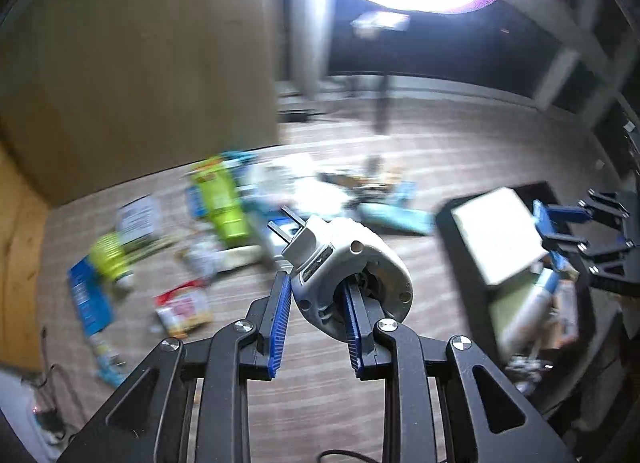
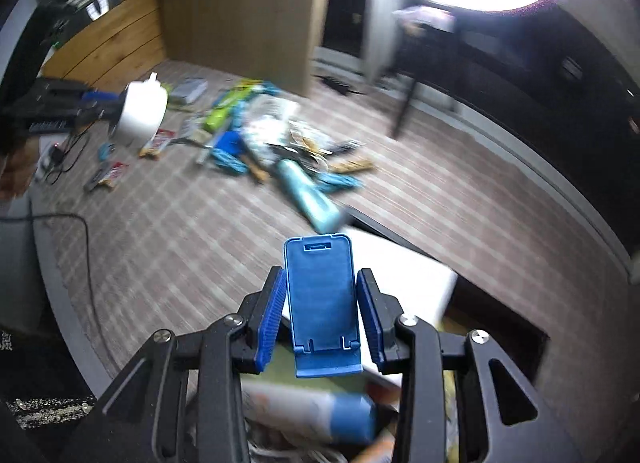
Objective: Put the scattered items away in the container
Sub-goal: 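Carry the plug adapter and blue stand into the tray and release both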
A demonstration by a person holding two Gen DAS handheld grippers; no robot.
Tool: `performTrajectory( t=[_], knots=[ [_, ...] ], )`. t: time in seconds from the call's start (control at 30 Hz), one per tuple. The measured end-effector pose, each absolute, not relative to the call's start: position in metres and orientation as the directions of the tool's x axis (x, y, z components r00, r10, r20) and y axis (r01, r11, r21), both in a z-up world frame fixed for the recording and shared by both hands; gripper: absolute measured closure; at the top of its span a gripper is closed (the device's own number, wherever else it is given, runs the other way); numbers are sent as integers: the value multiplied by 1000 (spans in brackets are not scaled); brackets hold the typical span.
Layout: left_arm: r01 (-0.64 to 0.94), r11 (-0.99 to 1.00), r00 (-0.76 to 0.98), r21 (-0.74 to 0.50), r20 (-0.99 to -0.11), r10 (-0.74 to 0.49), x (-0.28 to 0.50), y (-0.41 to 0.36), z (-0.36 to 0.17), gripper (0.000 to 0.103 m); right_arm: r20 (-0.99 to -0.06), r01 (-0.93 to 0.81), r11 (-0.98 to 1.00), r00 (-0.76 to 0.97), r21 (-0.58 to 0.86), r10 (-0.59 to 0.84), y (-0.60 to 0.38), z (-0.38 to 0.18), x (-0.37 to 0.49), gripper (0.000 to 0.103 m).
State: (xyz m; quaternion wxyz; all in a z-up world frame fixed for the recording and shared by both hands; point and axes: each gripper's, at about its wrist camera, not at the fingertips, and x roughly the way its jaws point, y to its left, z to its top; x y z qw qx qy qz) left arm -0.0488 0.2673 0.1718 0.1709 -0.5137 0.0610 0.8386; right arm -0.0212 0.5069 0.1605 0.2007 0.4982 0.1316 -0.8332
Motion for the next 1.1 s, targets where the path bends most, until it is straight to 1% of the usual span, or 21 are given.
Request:
performTrajectory(
  t=[0.33,0.53,0.6,0.63,0.67,0.7,0.73,0.8,0.93,1.1],
  knots=[
    [-577,-808,-334,-121,-867,369,-25,425,179,79,-887,247,-969,-452,-24,-93,619,172,22,67],
    [-653,-746,-300,-133,-859,415,-9,496,184,79,-890,182,-982,-453,-41,-47,659,174,49,67],
    [-662,-737,-303,-133,-852,426,-6,514,188,77,-888,163,-986,-457,-41,-39,668,174,53,67],
    [-664,-734,-296,-142,-851,433,-5,522,190,69,-886,152,-988,-462,-39,-36,673,175,55,64],
    [-665,-731,-285,-152,-853,437,-5,527,191,51,-886,137,-990,-463,-33,-35,677,177,56,59],
    [-666,-730,-285,-156,-850,442,-4,531,193,46,-887,119,-993,-461,-23,-35,682,178,57,49],
    [-669,-729,-300,-147,-844,445,-2,533,196,48,-886,106,-994,-463,-15,-36,686,179,58,45],
    [-675,-728,-319,-119,-843,434,2,536,199,49,-882,95,-995,-471,-9,-37,691,181,60,45],
    [-663,-738,-315,-126,-847,428,3,532,197,56,-879,95,-995,-475,-11,-36,694,181,62,45],
    [-628,-767,-321,-130,-855,408,0,515,190,57,-878,101,-995,-477,-6,-44,689,178,59,45]
  ],
)
